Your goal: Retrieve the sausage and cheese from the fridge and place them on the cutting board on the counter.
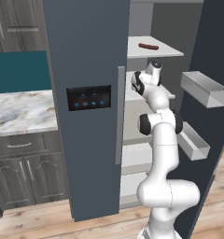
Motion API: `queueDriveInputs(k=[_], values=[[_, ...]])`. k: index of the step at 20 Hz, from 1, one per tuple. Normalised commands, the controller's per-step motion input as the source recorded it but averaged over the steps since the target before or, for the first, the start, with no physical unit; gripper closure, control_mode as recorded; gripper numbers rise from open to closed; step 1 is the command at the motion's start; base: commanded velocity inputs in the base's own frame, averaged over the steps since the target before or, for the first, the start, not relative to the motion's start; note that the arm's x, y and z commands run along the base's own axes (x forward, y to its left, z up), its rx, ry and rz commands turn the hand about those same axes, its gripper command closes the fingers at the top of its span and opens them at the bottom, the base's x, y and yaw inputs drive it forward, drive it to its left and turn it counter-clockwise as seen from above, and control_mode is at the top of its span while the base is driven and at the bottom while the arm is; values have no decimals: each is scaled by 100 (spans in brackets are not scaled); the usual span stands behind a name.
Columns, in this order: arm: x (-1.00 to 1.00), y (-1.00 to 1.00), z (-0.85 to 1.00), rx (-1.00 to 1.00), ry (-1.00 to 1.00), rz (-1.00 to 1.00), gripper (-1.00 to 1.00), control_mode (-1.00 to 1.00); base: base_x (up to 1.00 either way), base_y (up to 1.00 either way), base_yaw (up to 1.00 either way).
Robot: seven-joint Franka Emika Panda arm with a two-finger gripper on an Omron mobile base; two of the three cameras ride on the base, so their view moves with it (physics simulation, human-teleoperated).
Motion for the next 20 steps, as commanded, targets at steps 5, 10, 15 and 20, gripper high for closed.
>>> queueDriveInputs(k=[5, 10, 15, 20], values=[[32, -1, -6, 0, 0, 0, -100, -100, 0, 0, 0], [12, -2, -3, 0, 0, 0, 100, -100, 0, 0, 0], [-2, -2, 0, 0, 3, 0, 100, -100, 0, 0, 0], [-24, -10, 0, 1, 2, 0, 100, -100, 0, 0, 0]])
